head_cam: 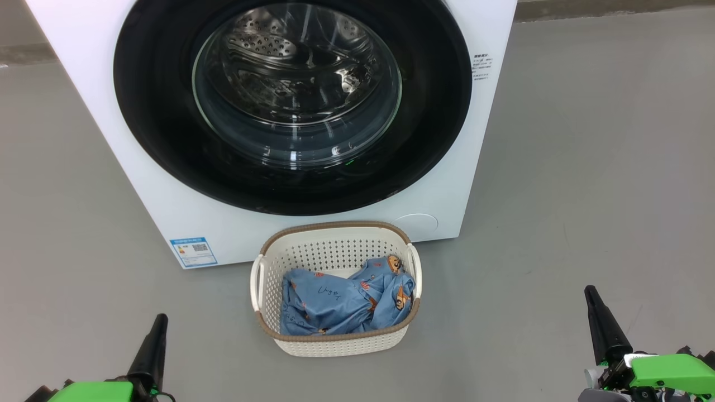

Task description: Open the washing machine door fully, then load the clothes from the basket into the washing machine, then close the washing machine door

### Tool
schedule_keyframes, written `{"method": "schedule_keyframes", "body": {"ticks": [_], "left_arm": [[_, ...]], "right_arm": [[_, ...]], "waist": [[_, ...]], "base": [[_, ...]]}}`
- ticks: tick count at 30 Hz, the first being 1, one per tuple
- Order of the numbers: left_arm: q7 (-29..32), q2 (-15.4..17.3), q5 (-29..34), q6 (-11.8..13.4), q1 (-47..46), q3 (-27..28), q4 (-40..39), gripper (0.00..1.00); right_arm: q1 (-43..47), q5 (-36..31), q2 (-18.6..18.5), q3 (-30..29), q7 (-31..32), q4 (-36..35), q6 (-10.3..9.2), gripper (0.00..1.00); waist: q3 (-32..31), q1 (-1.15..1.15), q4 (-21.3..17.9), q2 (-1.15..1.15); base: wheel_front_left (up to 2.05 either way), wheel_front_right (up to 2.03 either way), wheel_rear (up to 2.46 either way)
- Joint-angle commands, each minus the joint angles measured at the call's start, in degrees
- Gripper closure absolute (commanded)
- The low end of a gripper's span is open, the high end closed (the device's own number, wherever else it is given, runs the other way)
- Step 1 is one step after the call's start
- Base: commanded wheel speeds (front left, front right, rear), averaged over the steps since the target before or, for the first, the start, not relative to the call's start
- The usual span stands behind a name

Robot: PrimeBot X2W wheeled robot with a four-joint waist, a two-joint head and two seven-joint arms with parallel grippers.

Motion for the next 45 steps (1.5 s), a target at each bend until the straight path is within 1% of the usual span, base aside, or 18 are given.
{"method": "schedule_keyframes", "body": {"ticks": [1,43,44,45], "left_arm": [[0.39,0.72,0.86,-0.42,-2.50,2.05,-1.07,1.00],[0.39,0.72,0.86,-0.42,-2.50,2.05,-1.07,1.00],[-0.01,0.00,0.01,0.00,-0.01,0.00,-0.01,0.00],[-0.06,-0.09,-0.07,0.02,0.19,-0.11,0.39,0.00]], "right_arm": [[-2.34,-0.26,-0.21,1.30,0.45,-1.43,0.10,1.00],[-2.34,-0.25,-0.21,1.31,0.44,-1.43,0.10,1.00],[-0.01,0.00,0.00,0.00,-0.01,-0.01,0.00,0.00],[0.16,-0.01,0.05,0.01,-0.11,0.42,0.00,0.00]], "waist": [[0.00,0.00,0.00,0.00],[0.00,0.00,0.00,0.00],[0.00,0.00,0.00,0.00],[0.01,0.00,0.00,0.00]], "base": [[0.00,0.00,0.00],[0.00,0.00,0.00],[0.00,0.00,0.00],[0.00,0.00,0.00]]}}
